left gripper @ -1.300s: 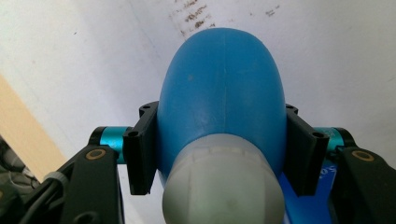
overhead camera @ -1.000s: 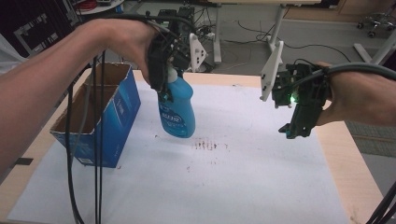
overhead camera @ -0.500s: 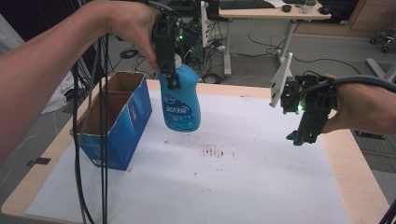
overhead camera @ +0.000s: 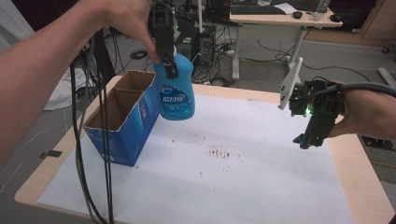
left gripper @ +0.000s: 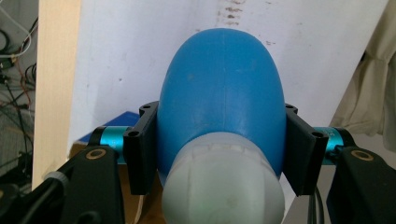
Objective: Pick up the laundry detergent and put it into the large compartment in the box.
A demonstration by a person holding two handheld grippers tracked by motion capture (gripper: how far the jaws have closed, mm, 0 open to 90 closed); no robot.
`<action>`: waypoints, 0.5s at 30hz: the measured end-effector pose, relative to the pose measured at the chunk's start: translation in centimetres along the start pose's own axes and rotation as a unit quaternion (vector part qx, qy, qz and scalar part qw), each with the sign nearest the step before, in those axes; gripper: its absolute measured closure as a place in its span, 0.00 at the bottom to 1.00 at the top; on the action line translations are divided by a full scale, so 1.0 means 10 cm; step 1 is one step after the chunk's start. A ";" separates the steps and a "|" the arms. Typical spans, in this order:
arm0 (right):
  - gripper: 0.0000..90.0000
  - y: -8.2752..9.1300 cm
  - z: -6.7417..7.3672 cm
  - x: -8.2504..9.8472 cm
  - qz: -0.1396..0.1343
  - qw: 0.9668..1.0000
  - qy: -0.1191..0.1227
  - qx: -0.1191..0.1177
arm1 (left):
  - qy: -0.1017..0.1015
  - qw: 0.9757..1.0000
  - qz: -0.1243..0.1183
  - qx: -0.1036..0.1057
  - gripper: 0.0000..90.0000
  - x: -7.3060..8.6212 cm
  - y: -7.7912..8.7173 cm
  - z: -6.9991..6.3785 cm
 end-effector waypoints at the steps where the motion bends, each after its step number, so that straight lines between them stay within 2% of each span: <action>1: 0.14 0.00 0.00 0.00 0.002 1.000 -0.003 0.000 | 0.009 1.000 0.000 -0.001 0.43 0.03 0.01 0.01; 3: 0.14 0.01 0.00 0.01 0.000 1.000 -0.001 0.000 | 0.036 0.999 -0.007 0.000 0.43 0.08 0.05 0.02; 7: 0.14 0.00 -0.01 0.02 0.000 1.000 -0.004 0.001 | 0.073 0.997 -0.014 0.000 0.43 0.17 0.13 0.04; 10: 0.14 0.00 0.00 0.03 0.000 1.000 -0.007 0.000 | 0.112 0.994 -0.014 -0.005 0.43 0.26 0.17 0.06; 11: 0.14 -0.01 0.00 0.03 0.000 1.000 -0.004 0.000 | 0.112 0.994 -0.014 -0.005 0.43 0.26 0.17 0.06; 14: 0.14 -0.01 0.01 0.03 -0.002 1.000 -0.005 -0.002 | 0.148 0.989 -0.018 -0.011 0.43 0.34 0.22 0.08; 15: 0.14 -0.01 0.01 0.03 -0.001 1.000 -0.005 -0.001 | 0.148 0.989 -0.017 -0.012 0.43 0.35 0.23 0.09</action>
Point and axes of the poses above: each handheld gripper's, and its own axes: y roughly backward along the jaws, x roughly out of its underside, z roughly to its left, the point moved 8 cm from there along -y, roughly forward along the jaws, and after that the axes turned 4 degrees about x, right-handed, at the moved point
